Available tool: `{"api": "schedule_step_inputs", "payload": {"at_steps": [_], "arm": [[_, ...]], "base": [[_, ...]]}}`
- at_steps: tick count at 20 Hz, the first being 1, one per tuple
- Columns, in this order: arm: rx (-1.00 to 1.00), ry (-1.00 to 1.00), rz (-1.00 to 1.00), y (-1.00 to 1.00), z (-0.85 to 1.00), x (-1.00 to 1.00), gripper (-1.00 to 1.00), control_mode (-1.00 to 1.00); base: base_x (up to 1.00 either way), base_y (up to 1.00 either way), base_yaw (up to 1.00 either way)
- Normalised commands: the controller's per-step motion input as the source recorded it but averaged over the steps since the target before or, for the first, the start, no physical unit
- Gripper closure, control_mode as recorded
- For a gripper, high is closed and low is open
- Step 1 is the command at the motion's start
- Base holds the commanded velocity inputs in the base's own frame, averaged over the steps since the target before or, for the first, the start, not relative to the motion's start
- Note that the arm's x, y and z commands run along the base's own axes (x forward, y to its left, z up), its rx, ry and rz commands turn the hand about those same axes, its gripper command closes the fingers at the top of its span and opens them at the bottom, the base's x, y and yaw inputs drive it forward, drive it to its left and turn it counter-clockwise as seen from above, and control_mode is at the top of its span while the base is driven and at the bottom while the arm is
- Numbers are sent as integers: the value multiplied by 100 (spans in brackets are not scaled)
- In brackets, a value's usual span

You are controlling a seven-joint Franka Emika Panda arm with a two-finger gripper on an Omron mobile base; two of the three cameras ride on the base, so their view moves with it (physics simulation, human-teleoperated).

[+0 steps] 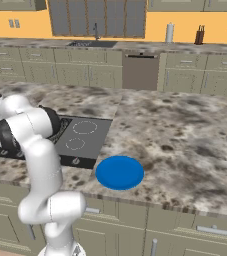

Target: Pick the croissant and place it on the pan. Then turn on the stove to warm the croissant.

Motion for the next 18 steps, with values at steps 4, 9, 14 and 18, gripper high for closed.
{"api": "schedule_step_inputs", "payload": {"at_steps": [4, 9, 14, 18], "arm": [[0, 2, -1, 0, 10, -13, -100, -100], [0, 6, 0, 4, 2, -1, -100, -100], [0, 4, 0, 9, 1, -16, -100, -100], [-1, 0, 0, 13, 0, -18, -100, -100]], "base": [[0, 0, 0], [0, 0, 0], [0, 0, 0], [0, 0, 0]]}}
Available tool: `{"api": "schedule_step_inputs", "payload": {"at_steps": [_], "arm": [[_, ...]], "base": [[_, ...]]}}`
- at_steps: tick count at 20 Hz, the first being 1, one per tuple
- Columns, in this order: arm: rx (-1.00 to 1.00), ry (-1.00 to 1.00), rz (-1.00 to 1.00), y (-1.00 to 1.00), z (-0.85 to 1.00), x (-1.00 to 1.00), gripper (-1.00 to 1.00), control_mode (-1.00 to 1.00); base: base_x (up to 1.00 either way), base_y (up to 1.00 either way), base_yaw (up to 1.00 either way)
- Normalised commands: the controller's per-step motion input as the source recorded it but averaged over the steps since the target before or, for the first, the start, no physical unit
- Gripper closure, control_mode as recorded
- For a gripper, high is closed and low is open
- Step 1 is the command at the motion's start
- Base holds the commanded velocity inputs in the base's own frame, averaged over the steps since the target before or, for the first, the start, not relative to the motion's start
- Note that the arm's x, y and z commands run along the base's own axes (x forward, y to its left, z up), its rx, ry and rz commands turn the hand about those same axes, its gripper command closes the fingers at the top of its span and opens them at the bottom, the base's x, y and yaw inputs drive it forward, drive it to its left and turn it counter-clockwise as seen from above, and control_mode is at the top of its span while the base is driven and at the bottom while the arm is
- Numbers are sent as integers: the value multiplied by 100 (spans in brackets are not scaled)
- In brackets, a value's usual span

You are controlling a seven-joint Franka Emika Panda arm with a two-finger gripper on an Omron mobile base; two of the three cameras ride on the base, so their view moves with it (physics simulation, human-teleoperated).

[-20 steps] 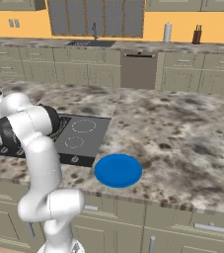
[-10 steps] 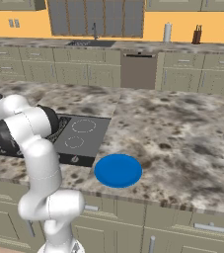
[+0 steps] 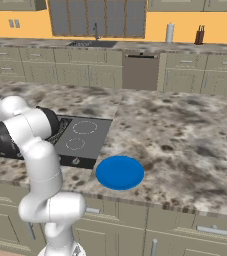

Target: Pick the croissant and place it on the pan. Then turn on the stove to warm the croissant.

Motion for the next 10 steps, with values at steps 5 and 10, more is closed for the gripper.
{"api": "schedule_step_inputs", "payload": {"at_steps": [5, 10], "arm": [[-1, 0, 0, 10, 0, -3, -100, -100], [0, 0, 0, 9, -7, 0, -100, -100]], "base": [[0, 0, 0], [0, 0, 0]]}}
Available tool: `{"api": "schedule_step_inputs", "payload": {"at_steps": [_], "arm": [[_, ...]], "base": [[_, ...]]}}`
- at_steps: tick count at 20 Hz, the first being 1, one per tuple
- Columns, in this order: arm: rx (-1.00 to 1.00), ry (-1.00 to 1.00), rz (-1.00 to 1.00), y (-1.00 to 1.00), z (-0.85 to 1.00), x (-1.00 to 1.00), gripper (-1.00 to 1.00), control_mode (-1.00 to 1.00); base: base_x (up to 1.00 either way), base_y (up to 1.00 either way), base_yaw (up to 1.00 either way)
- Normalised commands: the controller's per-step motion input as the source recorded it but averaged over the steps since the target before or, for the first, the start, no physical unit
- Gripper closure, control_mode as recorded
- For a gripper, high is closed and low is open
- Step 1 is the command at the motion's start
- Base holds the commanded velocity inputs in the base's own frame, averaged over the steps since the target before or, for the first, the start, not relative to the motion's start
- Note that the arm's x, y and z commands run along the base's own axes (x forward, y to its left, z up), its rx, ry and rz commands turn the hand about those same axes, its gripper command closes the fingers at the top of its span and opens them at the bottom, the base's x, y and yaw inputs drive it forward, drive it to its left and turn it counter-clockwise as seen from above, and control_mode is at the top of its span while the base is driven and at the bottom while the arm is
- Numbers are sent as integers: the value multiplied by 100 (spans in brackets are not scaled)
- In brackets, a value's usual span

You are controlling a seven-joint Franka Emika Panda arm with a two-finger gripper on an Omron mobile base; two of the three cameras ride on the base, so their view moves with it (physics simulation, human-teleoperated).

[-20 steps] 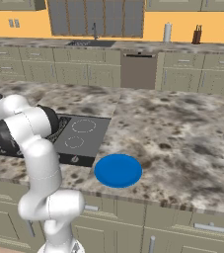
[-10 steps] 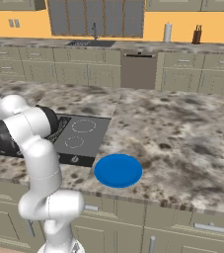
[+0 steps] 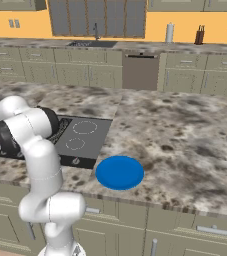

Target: Pick the croissant and place it on the pan. Then turn on the stove to warm the croissant.

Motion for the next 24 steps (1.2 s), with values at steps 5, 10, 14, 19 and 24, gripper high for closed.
{"api": "schedule_step_inputs", "payload": {"at_steps": [5, 10, 14, 19, 24], "arm": [[-1, 0, 0, 8, -9, 0, -100, -100], [-1, 0, 0, 5, -13, 0, -100, -100], [-1, 0, 0, 5, -11, 0, -100, -100], [-1, 0, 0, 9, -14, 0, -100, -100], [-3, 0, 0, 13, -22, 0, -100, -100]], "base": [[0, 0, 0], [0, 0, 0], [0, 0, 0], [0, 0, 0], [0, 0, 0]]}}
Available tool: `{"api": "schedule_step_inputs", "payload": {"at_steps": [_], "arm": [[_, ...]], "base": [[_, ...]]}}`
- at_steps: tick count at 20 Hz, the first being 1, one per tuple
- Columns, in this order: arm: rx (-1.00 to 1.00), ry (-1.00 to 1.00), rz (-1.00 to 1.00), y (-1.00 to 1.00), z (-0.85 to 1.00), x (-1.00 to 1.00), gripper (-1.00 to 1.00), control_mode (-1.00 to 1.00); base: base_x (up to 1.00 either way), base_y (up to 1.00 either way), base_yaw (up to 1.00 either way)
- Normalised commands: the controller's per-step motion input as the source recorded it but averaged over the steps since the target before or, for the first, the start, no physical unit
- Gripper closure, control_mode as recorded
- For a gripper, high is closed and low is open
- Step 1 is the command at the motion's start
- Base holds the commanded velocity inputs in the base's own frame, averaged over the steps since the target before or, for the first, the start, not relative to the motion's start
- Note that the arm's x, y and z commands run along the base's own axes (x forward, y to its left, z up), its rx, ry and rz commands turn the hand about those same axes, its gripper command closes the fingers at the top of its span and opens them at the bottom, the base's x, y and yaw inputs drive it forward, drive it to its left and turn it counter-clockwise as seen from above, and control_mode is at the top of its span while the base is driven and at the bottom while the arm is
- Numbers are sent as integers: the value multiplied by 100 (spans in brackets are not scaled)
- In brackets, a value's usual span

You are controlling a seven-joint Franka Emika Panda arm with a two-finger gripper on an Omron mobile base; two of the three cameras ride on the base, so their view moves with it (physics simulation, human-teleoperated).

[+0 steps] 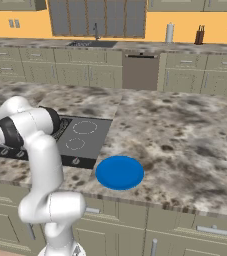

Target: Pick the croissant and place it on the pan. Then turn on the stove to warm the croissant.

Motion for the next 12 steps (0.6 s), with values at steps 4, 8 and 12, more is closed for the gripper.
{"api": "schedule_step_inputs", "payload": {"at_steps": [4, 8, 12], "arm": [[-1, 0, 0, 6, -14, 1, -100, -100], [0, 0, 0, 0, -12, 8, -100, -100], [0, 1, 0, 0, -16, 14, -100, -100]], "base": [[0, 0, 0], [0, 0, 0], [0, 0, 0]]}}
